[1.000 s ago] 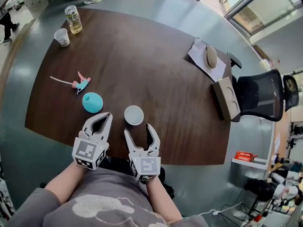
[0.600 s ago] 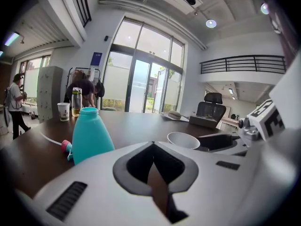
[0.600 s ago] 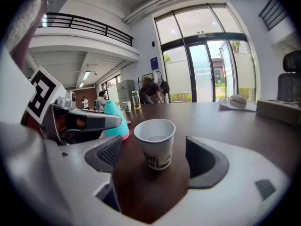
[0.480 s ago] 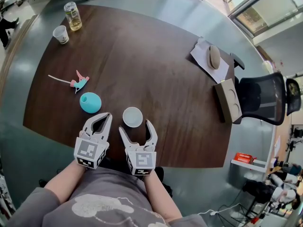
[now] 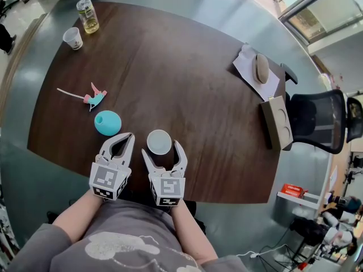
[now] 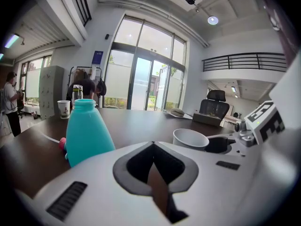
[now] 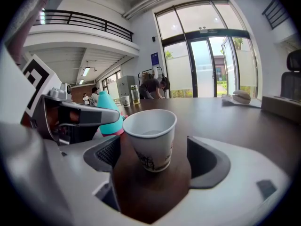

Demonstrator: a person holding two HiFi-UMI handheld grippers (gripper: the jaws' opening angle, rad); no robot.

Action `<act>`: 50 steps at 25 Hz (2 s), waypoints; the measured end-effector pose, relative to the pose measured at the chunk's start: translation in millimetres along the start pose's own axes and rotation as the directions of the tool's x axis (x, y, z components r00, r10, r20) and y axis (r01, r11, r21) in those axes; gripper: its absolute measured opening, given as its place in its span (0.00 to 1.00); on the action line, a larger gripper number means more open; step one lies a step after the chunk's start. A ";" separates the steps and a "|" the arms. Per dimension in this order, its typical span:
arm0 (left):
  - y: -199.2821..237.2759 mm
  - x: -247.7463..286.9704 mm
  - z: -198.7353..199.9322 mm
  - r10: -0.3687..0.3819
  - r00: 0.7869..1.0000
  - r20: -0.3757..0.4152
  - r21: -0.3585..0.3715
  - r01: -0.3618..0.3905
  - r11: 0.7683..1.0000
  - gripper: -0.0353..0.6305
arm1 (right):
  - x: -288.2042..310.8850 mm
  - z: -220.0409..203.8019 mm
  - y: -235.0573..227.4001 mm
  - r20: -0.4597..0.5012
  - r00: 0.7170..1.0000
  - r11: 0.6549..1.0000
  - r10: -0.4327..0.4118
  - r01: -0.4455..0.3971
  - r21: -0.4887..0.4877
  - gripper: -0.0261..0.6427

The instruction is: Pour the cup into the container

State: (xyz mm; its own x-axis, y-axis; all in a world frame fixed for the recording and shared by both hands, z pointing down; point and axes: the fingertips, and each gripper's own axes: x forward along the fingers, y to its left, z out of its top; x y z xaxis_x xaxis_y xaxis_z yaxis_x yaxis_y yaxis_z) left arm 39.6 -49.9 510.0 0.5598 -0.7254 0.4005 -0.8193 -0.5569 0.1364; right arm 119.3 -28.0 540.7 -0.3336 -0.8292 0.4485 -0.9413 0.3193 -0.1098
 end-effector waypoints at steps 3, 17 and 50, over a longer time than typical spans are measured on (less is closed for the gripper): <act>0.2 3.7 -1.5 -0.001 1.000 -0.006 -0.002 0.001 1.000 0.06 | 5.8 2.6 0.4 0.004 1.000 1.000 0.006 -0.006 -0.019 0.66; 7.8 15.2 -5.3 0.008 1.000 -0.029 -0.014 -0.008 1.000 0.06 | 26.6 5.1 -0.9 0.008 1.000 0.998 0.007 -0.006 -0.055 0.66; 7.2 10.2 -7.0 0.015 0.999 -0.034 -0.017 -0.015 1.000 0.06 | 33.8 12.6 1.9 0.040 0.999 0.995 -0.002 0.006 -0.096 0.51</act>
State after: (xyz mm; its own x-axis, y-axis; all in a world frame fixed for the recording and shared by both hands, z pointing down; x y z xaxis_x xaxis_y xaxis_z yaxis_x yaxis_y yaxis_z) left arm 38.6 -58.6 521.4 0.5431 -0.7196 0.4327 -0.8298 -0.5389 0.1453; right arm 105.6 -61.2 544.5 -0.3333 -0.8476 0.4130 -0.9339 0.3569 -0.0213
